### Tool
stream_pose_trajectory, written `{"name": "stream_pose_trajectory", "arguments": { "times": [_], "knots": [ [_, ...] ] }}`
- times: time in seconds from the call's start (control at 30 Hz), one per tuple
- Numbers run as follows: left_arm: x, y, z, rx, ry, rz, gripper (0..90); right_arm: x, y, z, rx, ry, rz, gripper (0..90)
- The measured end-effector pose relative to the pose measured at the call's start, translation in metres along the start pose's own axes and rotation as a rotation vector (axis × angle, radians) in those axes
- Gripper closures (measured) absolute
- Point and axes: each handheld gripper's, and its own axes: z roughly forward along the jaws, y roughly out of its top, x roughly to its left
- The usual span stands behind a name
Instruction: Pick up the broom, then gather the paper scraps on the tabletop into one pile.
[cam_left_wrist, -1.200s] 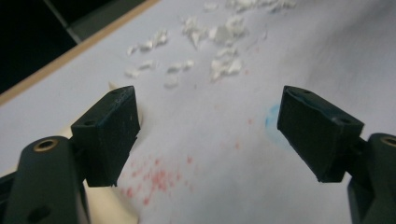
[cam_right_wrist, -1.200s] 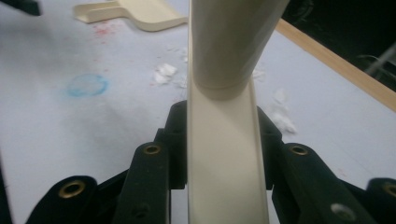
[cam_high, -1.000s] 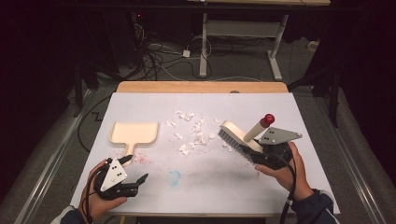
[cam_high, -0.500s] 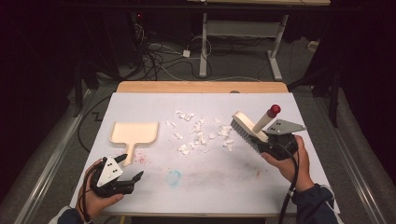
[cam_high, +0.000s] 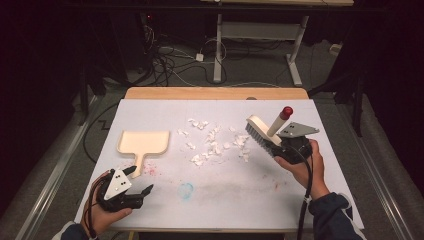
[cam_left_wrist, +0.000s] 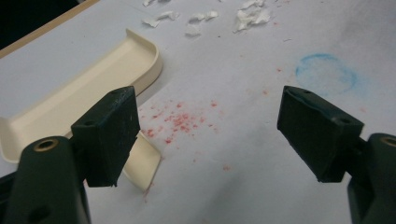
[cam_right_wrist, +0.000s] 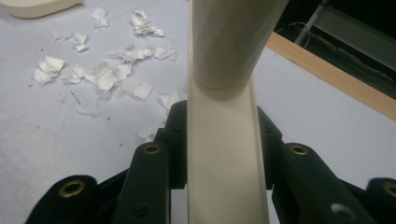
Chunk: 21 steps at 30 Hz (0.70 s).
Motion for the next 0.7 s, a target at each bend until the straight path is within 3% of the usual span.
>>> {"name": "stream_pose_trajectory", "arguments": {
  "times": [0.17, 0.3, 0.43, 0.7],
  "knots": [
    [-0.002, 0.000, 0.000, 0.000, -0.033, -0.009, 22.5, -0.002, 0.000, 0.002, -0.011, 0.007, 0.020, 67.4],
    [-0.003, 0.001, 0.000, 0.000, -0.030, 0.009, 22.6, -0.005, 0.002, 0.006, -0.022, 0.015, 0.033, 67.4],
    [-0.002, 0.000, 0.000, 0.002, -0.026, 0.003, 22.6, -0.005, 0.009, 0.015, -0.014, -0.002, 0.004, 67.4],
    [-0.001, -0.001, 0.003, 0.023, -0.030, -0.015, 22.6, -0.016, 0.036, 0.059, 0.019, -0.019, -0.055, 67.4]
  ]
}}
